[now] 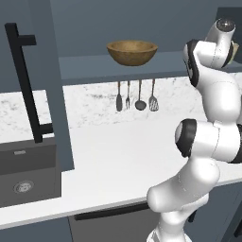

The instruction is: Gather all objects into one cabinet and sort the glasses and bowls to opposite sides.

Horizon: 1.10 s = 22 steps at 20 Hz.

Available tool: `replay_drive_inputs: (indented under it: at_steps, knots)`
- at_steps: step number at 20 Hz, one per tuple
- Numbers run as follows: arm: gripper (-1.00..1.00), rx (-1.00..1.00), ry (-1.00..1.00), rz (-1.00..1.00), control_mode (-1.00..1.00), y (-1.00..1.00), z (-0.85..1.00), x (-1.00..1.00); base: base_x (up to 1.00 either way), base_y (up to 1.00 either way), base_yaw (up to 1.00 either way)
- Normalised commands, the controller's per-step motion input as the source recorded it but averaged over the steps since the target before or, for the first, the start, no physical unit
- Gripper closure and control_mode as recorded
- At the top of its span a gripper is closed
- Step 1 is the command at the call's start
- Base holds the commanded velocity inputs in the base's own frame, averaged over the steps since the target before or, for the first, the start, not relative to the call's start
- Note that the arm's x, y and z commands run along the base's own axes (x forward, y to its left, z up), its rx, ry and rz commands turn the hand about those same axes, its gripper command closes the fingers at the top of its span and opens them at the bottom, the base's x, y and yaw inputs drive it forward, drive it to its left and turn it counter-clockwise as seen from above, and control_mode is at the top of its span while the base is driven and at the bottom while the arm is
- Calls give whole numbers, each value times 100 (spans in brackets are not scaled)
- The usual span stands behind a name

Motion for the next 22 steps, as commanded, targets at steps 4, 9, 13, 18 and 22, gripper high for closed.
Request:
replay_drive_inputs:
  at_steps: [4, 9, 13, 18, 22]
  knots:
    - [-100, 0, 0, 0, -100, 0, 0, -45, 0, 0, 0]
    - [-100, 0, -3, 0, -100, 1, 0, -94, 0, 0, 0]
    - [-100, 0, -4, 5, -100, 24, 1, -88, 0, 0, 0]
    - [-100, 0, -3, 18, -100, 34, 10, -68, 0, 0, 0]
    - [-100, 0, -6, 22, -100, 42, 19, -54, 0, 0, 0]
